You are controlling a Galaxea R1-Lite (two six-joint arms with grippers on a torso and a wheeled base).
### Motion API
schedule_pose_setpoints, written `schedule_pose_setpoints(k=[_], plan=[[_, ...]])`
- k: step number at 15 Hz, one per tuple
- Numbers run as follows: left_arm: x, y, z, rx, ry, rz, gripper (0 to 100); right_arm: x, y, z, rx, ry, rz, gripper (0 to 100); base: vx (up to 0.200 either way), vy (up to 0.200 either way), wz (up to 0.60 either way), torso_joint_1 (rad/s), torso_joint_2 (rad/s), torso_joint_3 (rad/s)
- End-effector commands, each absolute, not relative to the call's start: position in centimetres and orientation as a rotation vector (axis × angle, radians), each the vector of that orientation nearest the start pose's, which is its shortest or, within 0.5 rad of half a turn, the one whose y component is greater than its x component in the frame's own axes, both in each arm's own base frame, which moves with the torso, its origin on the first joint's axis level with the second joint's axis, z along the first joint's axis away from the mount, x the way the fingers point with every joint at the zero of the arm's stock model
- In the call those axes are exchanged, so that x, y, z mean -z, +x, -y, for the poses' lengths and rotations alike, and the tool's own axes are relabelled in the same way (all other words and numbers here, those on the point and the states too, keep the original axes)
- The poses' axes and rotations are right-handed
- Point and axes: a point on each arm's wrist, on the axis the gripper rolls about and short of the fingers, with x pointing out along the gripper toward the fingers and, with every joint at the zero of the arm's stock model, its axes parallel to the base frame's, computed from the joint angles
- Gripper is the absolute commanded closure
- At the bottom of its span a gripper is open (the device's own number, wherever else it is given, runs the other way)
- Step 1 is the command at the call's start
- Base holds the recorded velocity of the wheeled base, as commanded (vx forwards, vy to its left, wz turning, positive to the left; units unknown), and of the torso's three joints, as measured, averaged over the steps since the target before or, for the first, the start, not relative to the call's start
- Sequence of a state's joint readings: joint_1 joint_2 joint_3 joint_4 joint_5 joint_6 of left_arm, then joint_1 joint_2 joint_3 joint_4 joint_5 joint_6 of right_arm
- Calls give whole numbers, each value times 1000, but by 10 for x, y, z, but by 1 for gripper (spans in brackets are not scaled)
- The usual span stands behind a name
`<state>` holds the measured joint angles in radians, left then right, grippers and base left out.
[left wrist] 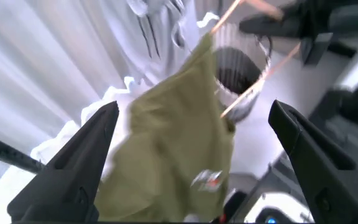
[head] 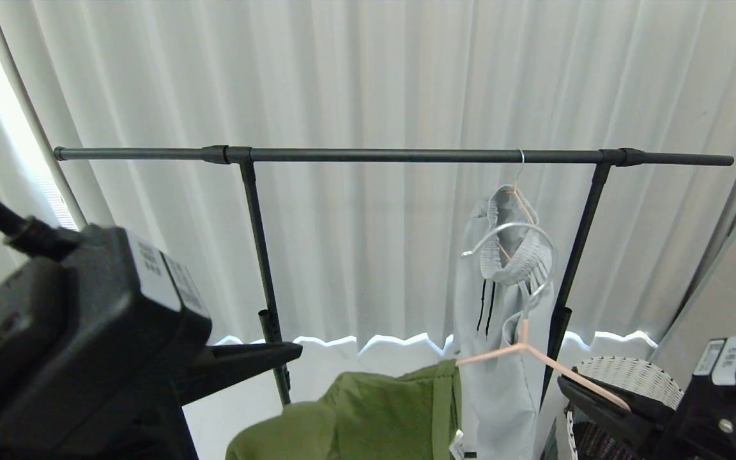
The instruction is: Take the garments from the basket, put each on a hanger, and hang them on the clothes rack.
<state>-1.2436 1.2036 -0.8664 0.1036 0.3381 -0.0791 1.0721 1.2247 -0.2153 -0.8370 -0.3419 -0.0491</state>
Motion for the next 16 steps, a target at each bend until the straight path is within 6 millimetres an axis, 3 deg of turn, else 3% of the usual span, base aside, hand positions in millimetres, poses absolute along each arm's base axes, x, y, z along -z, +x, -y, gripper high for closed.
schedule_pose_setpoints(k=[1,5,8,16], plan=[[-242,61,162,937,267,-387,0,-152,69,-116,-751,-171,-95,100,0,0,0,0,0,0],[-221,65,176,1104,321,-501,0,-147,58,-117,-831,-191,-100,100,0,0,0,0,0,0],[-213,77,190,1102,310,-509,0,-146,55,-119,-856,-201,-99,100,0,0,0,0,0,0],[-203,94,196,1152,309,-514,0,-145,54,-126,-887,-218,-112,100,0,0,0,0,0,0]])
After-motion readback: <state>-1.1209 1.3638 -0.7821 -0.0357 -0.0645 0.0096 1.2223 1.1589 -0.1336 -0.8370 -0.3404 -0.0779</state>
